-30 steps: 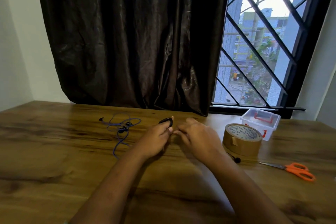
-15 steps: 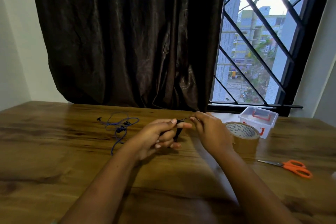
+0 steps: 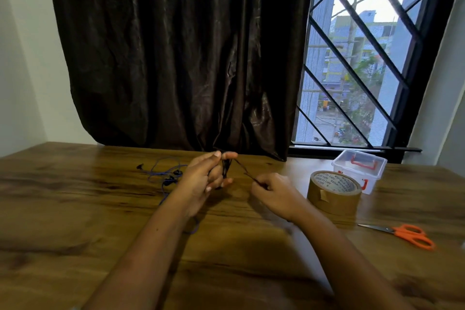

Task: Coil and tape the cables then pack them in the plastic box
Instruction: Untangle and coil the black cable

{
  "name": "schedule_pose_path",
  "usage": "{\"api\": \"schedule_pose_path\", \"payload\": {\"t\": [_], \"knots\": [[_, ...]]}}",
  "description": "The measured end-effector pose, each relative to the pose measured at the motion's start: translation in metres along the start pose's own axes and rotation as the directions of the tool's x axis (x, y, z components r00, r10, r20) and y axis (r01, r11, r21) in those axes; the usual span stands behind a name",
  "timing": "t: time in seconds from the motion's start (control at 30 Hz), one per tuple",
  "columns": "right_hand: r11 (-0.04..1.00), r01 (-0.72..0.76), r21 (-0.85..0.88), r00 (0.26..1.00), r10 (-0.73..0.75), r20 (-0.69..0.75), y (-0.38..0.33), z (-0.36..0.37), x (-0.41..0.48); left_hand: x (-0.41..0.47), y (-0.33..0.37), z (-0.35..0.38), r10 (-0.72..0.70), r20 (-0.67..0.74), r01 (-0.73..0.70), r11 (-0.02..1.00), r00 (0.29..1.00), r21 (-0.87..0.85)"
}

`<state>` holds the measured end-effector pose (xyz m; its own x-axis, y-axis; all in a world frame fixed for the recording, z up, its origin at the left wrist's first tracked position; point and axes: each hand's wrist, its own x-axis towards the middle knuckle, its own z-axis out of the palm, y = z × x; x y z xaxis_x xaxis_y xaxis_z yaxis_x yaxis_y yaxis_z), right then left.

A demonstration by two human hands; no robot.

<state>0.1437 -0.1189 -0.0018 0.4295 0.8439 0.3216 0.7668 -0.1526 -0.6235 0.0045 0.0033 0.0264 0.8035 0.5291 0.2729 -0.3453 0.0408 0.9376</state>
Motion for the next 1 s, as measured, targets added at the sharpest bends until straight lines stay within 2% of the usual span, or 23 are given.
{"api": "schedule_pose_path", "payload": {"t": [0.07, 0.2, 0.3, 0.4, 0.6, 0.73, 0.83, 1.0], "knots": [[0.999, -0.039, 0.033, 0.998, 0.037, 0.057, 0.001, 0.002, -0.001, 0.002, 0.002, -0.007, 0.028, -0.056, -0.03, 0.999, 0.998, -0.034], [1.0, 0.005, 0.03, 1.0, -0.005, 0.01, -0.004, 0.003, -0.005, 0.002, -0.001, -0.007, -0.009, -0.031, 0.01, 0.999, 0.999, 0.033], [0.979, 0.11, 0.17, 0.993, -0.102, -0.06, -0.014, 0.004, -0.008, -0.001, -0.006, 0.003, -0.072, 0.045, 0.067, 0.992, 0.996, 0.107], [0.938, 0.151, 0.311, 0.983, -0.111, -0.144, -0.023, 0.006, -0.009, -0.004, -0.007, 0.008, -0.122, 0.121, 0.103, 0.983, 0.985, 0.15], [0.958, 0.14, 0.249, 0.966, -0.076, -0.248, -0.022, 0.006, -0.006, -0.006, -0.005, 0.009, -0.127, 0.141, 0.105, 0.983, 0.982, 0.153], [0.949, 0.084, 0.305, 0.966, -0.002, -0.259, -0.016, 0.006, -0.003, -0.004, -0.005, 0.008, -0.114, 0.146, 0.101, 0.991, 0.983, 0.088], [0.928, 0.03, 0.372, 0.986, 0.033, -0.162, -0.014, 0.008, -0.005, -0.002, -0.004, 0.005, -0.069, 0.152, 0.074, 0.997, 0.986, -0.026], [0.965, 0.033, 0.259, 0.995, -0.008, -0.1, -0.01, 0.015, -0.006, 0.005, -0.001, -0.006, 0.065, 0.001, -0.062, 0.964, 0.998, -0.26]]}}
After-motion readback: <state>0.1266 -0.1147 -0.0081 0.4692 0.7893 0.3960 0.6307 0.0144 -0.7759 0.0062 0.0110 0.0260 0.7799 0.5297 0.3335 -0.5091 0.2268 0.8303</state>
